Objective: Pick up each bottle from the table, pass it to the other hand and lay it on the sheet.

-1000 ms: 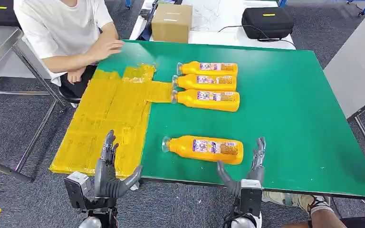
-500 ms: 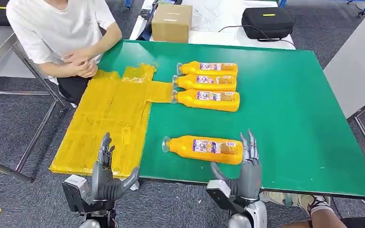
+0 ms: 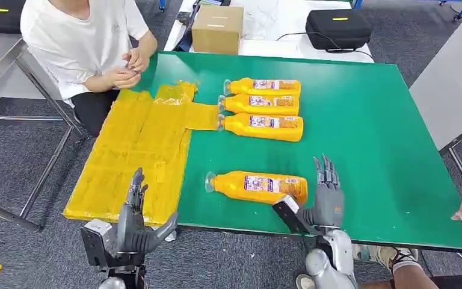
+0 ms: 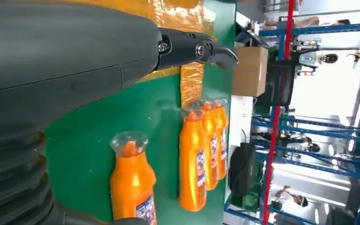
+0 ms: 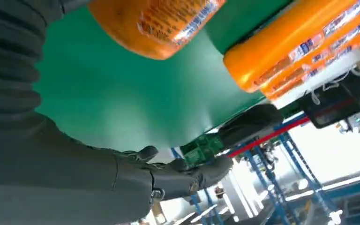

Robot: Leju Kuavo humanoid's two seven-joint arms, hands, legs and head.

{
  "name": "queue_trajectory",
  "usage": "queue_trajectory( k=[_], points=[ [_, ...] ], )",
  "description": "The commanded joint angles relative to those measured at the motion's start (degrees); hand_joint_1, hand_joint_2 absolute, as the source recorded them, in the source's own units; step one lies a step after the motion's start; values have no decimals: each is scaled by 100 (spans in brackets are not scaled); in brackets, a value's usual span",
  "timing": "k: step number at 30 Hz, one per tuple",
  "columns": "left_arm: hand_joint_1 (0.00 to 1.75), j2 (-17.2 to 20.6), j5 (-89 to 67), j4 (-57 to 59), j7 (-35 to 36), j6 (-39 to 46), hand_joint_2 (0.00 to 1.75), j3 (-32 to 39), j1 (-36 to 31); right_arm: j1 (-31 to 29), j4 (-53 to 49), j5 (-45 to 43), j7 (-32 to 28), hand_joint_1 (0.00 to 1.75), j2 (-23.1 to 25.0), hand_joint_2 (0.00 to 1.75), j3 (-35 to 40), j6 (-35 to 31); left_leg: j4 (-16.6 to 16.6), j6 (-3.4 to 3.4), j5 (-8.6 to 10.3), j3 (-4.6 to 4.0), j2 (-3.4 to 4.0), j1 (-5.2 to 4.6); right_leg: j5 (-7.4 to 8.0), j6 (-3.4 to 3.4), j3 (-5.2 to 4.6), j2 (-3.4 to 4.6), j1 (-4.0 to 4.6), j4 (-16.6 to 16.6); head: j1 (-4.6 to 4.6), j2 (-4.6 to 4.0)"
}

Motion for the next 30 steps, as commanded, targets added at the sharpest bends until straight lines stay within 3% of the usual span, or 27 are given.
queue_trajectory(
  k=[1,8,20,28,30],
  points=[
    [0,32,13,414,52,-41,175,-73,-388,-638,991,217,-99,0,-147,175,352,-175,-5,-5,-3,19,4,3,-2,-7,16,4,3,-5,0,0],
    [0,117,-7,358,149,-83,175,-237,-473,-1114,1632,-16,-168,0,-106,175,811,257,-1,-9,-10,27,15,8,-4,-12,26,15,8,-4,0,0],
    [0,127,81,349,230,-214,175,-319,-537,-1369,1985,124,72,0,-182,175,1350,818,-3,-5,-3,17,1,2,-4,-7,17,1,2,-2,0,0],
    [0,105,409,349,466,-460,175,-186,-510,-1783,2465,1027,1141,0,-265,175,2016,870,-2,-8,-5,22,6,4,-4,-10,22,6,4,-3,0,0],
    [0,111,409,319,471,-463,175,-172,-486,-1806,2447,1068,1182,0,-254,175,2043,864,0,-9,-9,26,13,6,-6,-13,24,13,6,0,0,0]
  ],
)
